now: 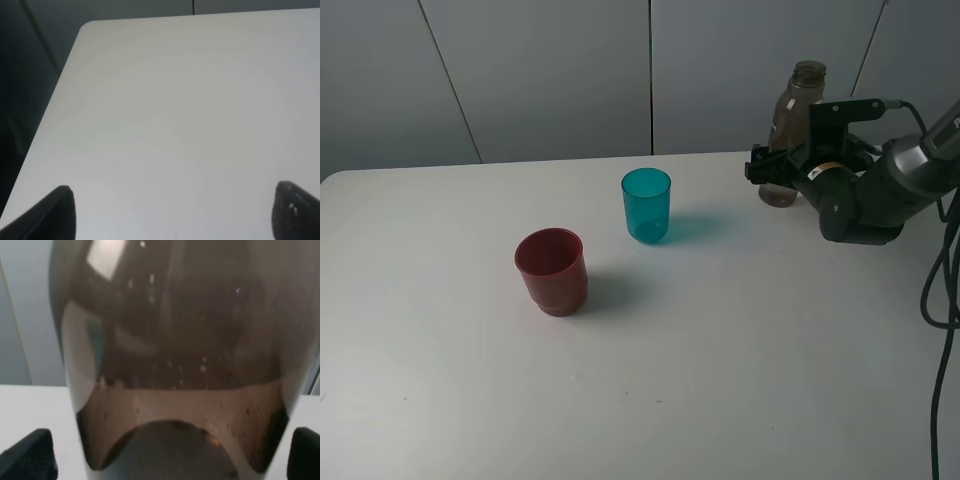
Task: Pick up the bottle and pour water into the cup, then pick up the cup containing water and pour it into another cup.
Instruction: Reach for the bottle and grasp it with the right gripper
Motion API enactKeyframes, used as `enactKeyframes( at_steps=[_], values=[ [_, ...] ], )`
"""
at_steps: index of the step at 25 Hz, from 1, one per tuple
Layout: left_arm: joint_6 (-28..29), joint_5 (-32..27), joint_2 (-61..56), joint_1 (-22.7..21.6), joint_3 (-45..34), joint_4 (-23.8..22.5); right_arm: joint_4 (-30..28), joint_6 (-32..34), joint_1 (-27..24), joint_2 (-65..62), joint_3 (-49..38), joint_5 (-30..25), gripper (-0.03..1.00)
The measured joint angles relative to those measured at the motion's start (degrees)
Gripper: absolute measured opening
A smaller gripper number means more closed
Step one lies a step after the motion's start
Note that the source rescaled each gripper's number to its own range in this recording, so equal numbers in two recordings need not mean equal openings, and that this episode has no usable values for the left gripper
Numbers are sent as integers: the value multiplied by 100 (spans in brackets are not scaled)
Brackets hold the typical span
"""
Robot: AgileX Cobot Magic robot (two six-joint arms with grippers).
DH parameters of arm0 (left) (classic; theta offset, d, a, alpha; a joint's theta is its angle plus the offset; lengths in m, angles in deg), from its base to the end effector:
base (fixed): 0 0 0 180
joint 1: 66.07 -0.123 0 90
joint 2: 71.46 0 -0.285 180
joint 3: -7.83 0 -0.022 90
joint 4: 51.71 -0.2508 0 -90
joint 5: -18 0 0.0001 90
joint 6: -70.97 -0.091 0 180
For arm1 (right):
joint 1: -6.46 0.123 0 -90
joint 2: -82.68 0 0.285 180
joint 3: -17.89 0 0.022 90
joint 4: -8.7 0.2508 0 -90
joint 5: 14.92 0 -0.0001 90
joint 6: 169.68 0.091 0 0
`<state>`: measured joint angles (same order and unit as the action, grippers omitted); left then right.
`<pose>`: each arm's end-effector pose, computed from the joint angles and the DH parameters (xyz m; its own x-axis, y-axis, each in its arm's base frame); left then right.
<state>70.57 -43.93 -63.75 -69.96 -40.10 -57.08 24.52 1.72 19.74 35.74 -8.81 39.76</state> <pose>-0.0079 0.0070 0.2790 -0.4667 0.0194 -0.8842 -0.1170 0.9896 0.0834 0.3815 0.0693 0.0788 -0.2706 -0.0516 -0.9613 -0.0127 0.9987 -0.0500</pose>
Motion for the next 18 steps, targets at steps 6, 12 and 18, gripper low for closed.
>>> enactKeyframes(
  at_steps=[6,12,18],
  values=[
    [0,0,0,0,0,0,0,0,0,0,101,21,100],
    [0,0,0,0,0,0,8,352,-11,157,121,212,100],
    [0,0,0,0,0,0,36,492,-11,354,130,336,100]
  ],
)
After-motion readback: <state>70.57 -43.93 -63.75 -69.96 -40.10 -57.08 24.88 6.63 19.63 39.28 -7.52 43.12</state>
